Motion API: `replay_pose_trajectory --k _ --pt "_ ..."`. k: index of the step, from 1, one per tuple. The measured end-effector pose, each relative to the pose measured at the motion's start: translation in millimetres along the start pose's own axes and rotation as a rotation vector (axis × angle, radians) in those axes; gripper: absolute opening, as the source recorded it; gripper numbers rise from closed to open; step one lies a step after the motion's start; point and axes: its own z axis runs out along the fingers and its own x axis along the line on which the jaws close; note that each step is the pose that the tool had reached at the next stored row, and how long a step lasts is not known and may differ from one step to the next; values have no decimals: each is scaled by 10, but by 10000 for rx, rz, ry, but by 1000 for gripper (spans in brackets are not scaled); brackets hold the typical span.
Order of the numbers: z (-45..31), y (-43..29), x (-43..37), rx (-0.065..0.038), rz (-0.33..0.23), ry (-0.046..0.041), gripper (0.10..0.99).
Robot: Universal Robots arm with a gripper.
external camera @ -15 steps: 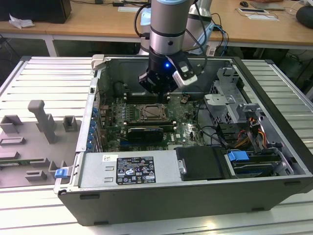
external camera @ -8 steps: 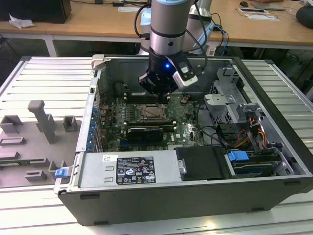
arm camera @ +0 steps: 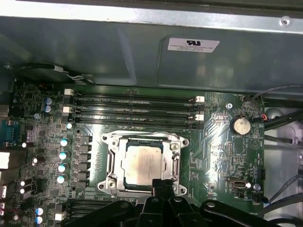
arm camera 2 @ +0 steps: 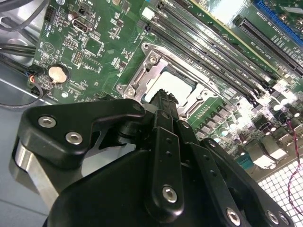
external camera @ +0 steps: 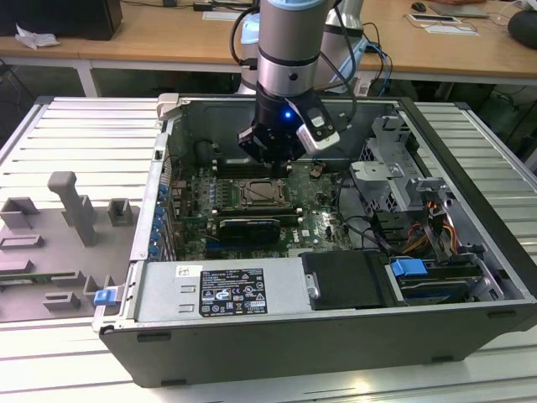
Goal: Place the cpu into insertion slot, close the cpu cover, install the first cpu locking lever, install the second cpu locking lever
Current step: 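Install the second cpu locking lever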
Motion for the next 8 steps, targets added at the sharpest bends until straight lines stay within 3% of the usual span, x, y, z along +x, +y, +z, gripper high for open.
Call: replay_pose_trajectory --k 8 --pt "-5 -57 3 0 0 0 106"
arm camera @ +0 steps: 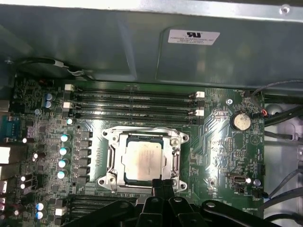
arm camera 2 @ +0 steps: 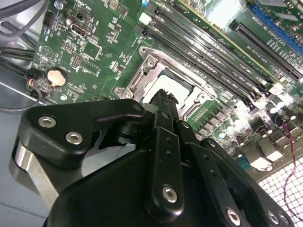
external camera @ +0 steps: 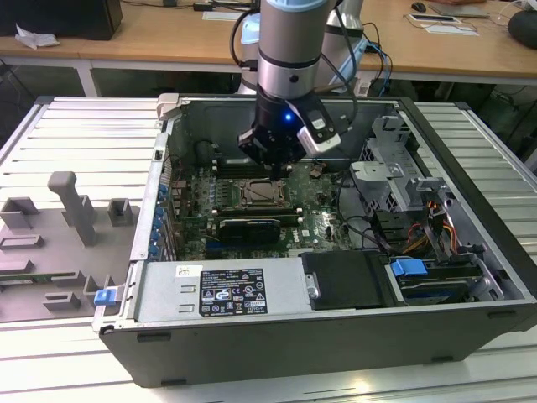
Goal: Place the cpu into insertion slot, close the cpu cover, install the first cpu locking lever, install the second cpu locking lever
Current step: 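Install the second cpu locking lever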
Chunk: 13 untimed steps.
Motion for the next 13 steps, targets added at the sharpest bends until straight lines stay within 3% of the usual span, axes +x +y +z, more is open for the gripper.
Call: replay_pose_trajectory --k 3,9,13 --pt "0 -49 2 1 0 0 106" --pt "78 -82 5 1 0 12 106" --pt "88 -92 35 -6 1 12 106"
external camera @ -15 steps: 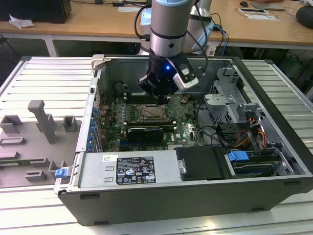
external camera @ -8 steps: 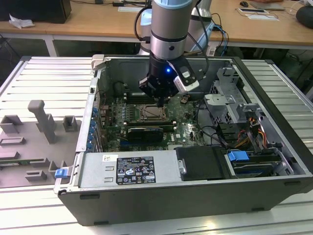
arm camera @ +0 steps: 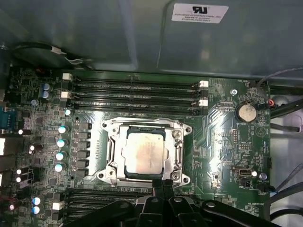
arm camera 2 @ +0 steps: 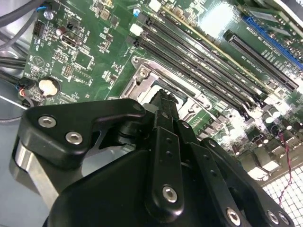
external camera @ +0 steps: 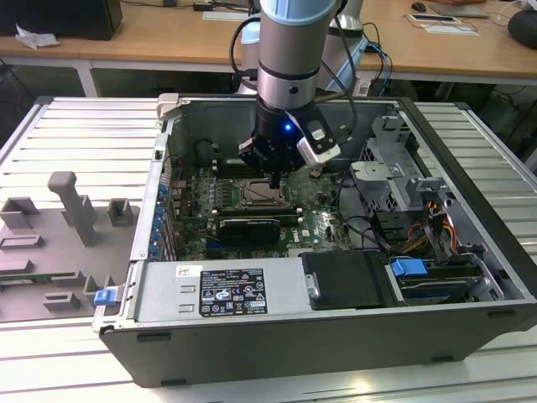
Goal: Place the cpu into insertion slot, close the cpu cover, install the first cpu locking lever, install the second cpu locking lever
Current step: 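Install the second cpu locking lever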
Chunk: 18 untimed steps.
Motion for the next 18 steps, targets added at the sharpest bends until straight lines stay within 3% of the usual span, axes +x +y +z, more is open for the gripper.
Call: replay_pose_trajectory --k 6,10,16,18 --pt "64 -51 77 -22 0 -2 106" --pt "73 -132 92 -23 1 -2 106" --pt "102 -144 263 -49 1 3 106" --pt "142 -146 303 -49 -3 4 106"
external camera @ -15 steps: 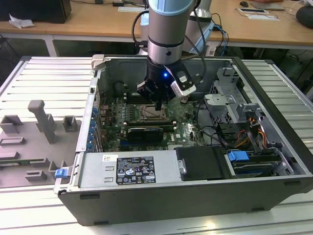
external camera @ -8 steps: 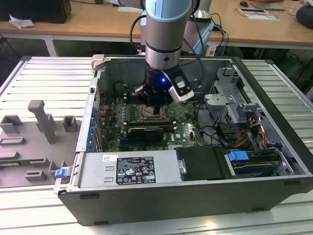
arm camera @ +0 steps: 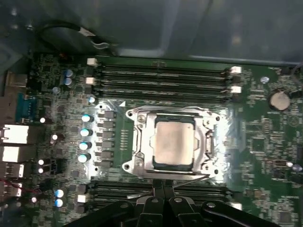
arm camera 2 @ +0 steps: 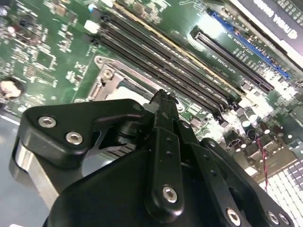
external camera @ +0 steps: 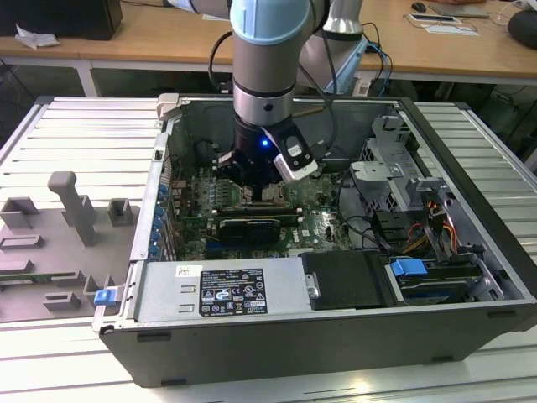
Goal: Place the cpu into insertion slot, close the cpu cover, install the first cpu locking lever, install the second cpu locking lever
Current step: 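Install the second cpu locking lever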
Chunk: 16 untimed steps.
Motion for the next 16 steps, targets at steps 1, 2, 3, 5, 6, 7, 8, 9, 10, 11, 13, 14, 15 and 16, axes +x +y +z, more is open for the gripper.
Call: replay_pose_trajectory --k 1,2,3,5,6,7,8,9,10,11,13,14,15,16 --pt "28 -2 15 1 -5 1 106" --pt "67 -5 30 -1 -14 2 106" --pt "105 -9 45 -13 -35 3 106" --pt "124 -33 74 -149 -91 2 106" --pt "126 -44 83 -189 -107 2 106" --pt "127 -58 97 -238 -125 1 106" --pt "128 -69 110 -277 -139 1 106" --pt "129 -80 124 -325 -157 0 106" --pt "130 -88 133 -356 -167 -1 106" --pt "131 -103 153 -420 -184 -2 106" --pt "152 -159 224 -835 -246 -18 106" --pt "165 -179 230 -990 -253 -26 106" --pt "175 -195 231 -1082 -253 -31 106" --pt "186 -205 232 -1153 -256 -35 106"
